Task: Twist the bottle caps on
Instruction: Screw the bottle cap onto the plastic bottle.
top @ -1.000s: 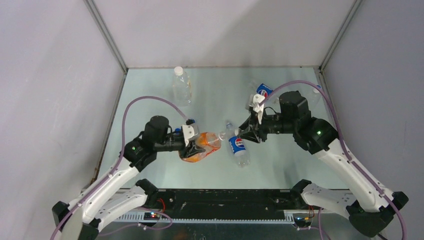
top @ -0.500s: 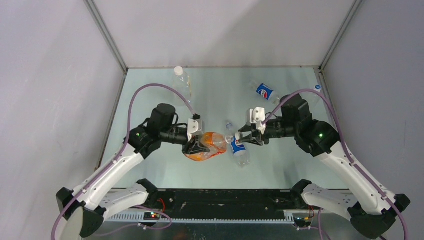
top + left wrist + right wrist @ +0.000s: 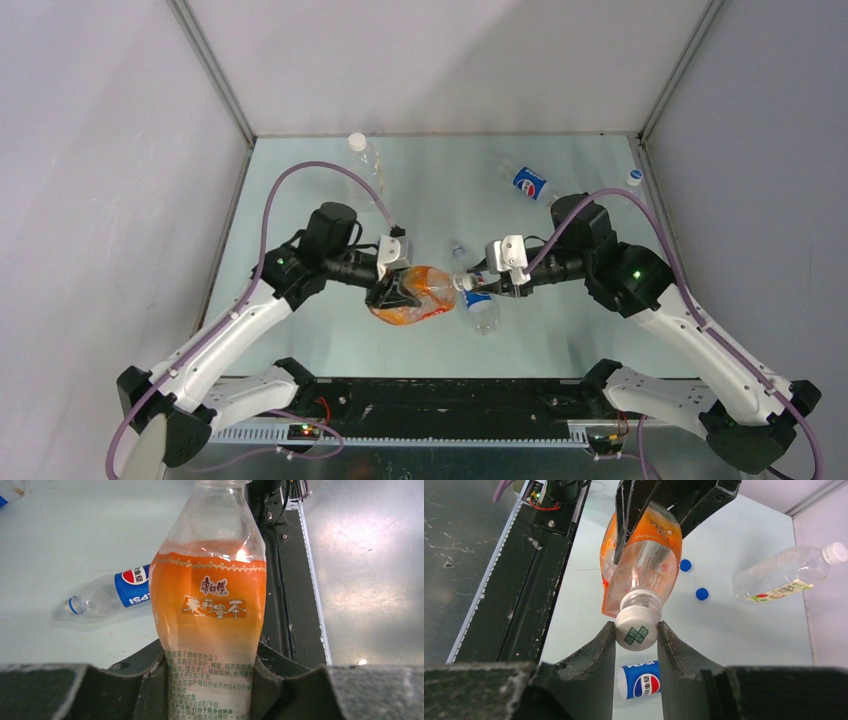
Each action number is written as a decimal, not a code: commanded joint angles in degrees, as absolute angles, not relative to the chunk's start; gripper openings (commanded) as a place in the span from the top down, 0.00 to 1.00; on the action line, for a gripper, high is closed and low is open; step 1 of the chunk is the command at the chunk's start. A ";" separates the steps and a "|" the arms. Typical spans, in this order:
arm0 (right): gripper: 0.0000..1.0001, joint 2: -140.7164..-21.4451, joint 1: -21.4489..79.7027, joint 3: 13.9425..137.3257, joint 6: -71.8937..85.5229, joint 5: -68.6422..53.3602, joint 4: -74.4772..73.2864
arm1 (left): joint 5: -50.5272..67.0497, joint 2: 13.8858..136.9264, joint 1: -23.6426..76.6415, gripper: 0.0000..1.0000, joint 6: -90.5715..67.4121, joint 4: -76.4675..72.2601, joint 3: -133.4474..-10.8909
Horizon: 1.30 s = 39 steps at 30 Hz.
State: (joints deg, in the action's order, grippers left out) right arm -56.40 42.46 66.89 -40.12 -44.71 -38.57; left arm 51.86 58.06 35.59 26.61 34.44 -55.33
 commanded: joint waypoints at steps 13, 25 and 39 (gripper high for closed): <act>0.89 -57.96 46.11 66.91 -45.85 -41.54 -37.05 | 61.24 60.30 35.33 1.00 29.44 37.44 -60.52; 0.88 -57.41 46.83 63.41 -47.79 -45.36 -35.45 | 67.04 60.97 35.75 1.00 26.55 31.27 -60.19; 0.93 -56.28 43.90 61.04 -34.13 -48.07 -26.94 | 58.13 54.07 37.17 1.00 10.15 4.07 -49.88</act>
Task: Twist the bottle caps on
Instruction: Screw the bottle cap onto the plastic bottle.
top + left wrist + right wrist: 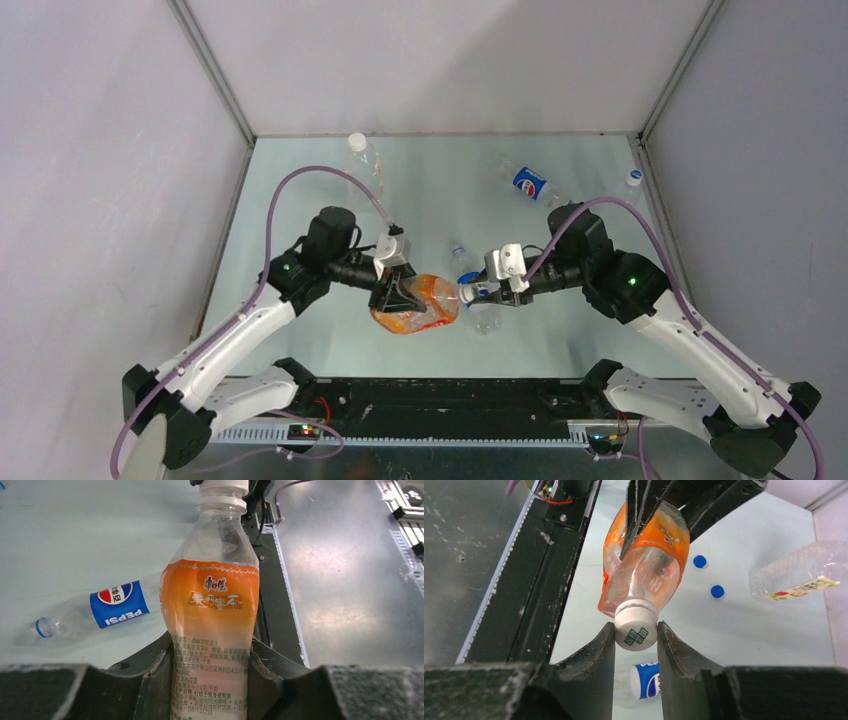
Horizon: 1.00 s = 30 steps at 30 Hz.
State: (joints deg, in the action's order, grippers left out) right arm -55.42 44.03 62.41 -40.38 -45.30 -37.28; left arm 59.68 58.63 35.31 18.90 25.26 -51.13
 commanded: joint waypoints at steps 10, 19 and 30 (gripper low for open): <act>0.98 -56.24 43.22 60.95 -23.31 -46.67 -26.28 | 48.29 48.21 38.01 1.00 4.81 -9.95 -42.38; 0.99 -56.51 42.62 60.99 -20.49 -46.48 -27.91 | 42.47 46.00 39.14 1.00 5.68 -12.40 -40.65; 1.00 -57.39 37.87 61.00 -10.45 -53.14 -25.36 | 40.25 45.17 39.12 1.00 4.30 -17.02 -37.56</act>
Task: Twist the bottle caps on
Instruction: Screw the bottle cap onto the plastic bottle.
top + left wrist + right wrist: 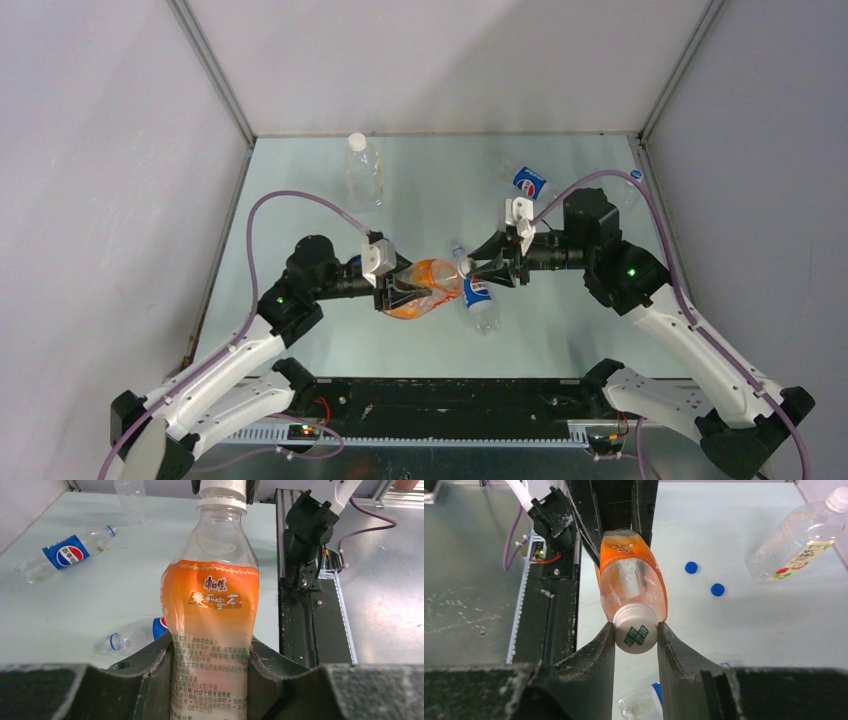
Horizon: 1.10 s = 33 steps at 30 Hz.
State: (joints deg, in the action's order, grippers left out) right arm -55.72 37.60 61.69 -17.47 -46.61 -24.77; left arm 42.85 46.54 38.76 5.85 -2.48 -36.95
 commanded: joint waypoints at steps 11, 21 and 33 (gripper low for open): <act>1.00 -58.82 37.06 60.99 -2.05 -50.30 -25.48 | 35.53 44.25 40.21 1.00 7.02 -19.31 -37.08; 1.00 -58.58 39.62 60.96 17.29 -35.40 -26.14 | 19.86 43.08 46.48 1.00 10.24 -27.26 -33.05; 0.95 -59.12 47.01 60.93 38.33 -17.59 -26.43 | 10.03 45.01 52.67 1.00 12.85 -35.54 -29.87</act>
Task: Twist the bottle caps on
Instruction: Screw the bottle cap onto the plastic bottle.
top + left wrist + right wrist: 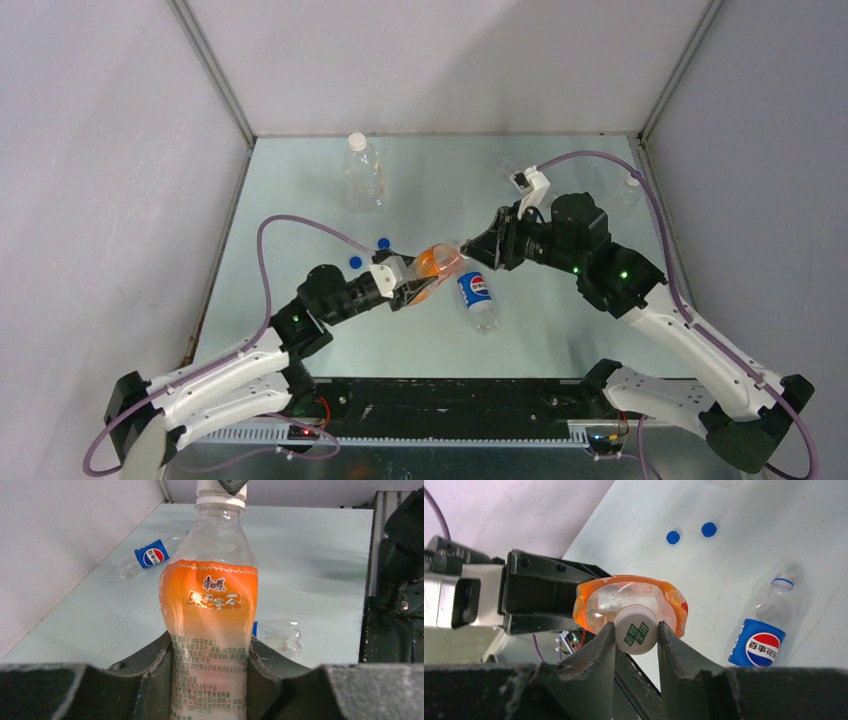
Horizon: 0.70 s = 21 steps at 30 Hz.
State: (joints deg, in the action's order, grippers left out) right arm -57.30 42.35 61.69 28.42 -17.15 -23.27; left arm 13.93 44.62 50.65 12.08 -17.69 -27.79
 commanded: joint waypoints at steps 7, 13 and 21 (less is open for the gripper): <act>0.71 -57.10 47.72 60.97 37.68 -14.60 -25.20 | 6.42 43.16 52.73 1.00 11.35 -32.95 -25.97; 0.43 -53.84 47.72 60.91 32.64 -12.92 -23.67 | 2.44 41.08 52.66 1.00 8.40 -30.53 -21.81; 0.24 -50.67 46.71 60.93 20.82 -18.40 -24.64 | 3.90 40.75 49.38 1.00 3.54 -27.65 -19.74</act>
State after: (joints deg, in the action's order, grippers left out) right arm -52.84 47.37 60.73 29.19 -14.28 -24.77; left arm 3.57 41.52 51.92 7.51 -26.35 -19.66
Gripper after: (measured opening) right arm 0.715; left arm 0.420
